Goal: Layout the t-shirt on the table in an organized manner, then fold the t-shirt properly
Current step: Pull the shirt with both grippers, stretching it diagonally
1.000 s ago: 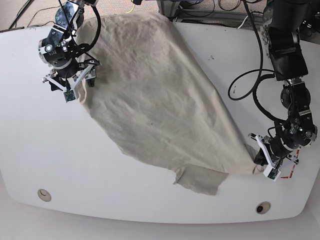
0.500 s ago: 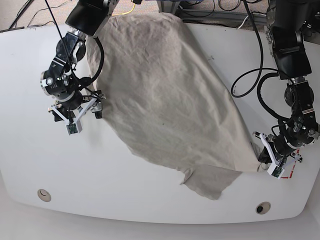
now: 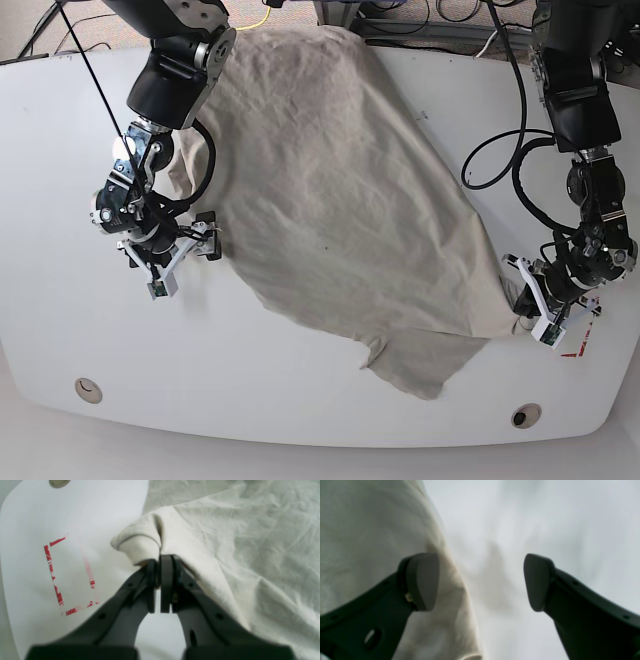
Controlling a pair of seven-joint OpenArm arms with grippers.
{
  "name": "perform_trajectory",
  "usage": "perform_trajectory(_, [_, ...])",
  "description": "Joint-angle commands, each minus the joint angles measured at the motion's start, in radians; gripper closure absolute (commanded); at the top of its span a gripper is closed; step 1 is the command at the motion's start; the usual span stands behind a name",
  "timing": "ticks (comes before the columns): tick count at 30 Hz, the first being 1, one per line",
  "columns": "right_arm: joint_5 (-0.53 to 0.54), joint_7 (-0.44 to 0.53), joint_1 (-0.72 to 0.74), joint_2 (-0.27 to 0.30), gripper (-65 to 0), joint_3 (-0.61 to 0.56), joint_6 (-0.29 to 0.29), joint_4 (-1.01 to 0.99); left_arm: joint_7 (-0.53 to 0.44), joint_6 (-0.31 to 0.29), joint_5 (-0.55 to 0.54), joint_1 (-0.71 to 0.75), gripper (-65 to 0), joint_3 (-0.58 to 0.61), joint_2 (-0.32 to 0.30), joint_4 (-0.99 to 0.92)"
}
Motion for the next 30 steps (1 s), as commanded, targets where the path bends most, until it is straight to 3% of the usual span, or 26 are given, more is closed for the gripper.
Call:
perform_trajectory(1, [0.017,0.013,0.018,0.007,-50.1,0.002,0.004,0.017,-0.019,0.002,-0.011,-0.026,0.0,-0.007,-0.015,0.018])
perform_trajectory(16, [0.018,0.018,-0.062,0.003,-47.7,0.002,0.004,0.002,-0.019,0.002,-0.011,-0.028,0.0,-0.008,-0.015,0.018])
perform_trajectory(19, [0.018,0.018,-0.068,0.003,-40.6,0.002,0.004,0.002,-0.019,0.002,-0.011,-0.029,0.0,-0.008,-0.015,0.018])
perform_trajectory(24, [0.017,0.018,-0.074,0.004,-19.0,0.002,0.004,0.002,-0.019,0.002,-0.011,-0.031,0.0,-0.005,-0.012,0.018])
perform_trajectory(27, [0.017,0.018,-0.093,0.006,-2.2,0.002,0.004,0.006,-0.019,0.002,-0.011,-0.032,0.0,-0.003,-0.01,0.018])
perform_trajectory(30, [0.017,0.016,-0.112,0.007,-0.3,0.003,0.004,0.017,-0.019,0.002,-0.011,-0.032,0.0,-0.003,-0.009,0.018])
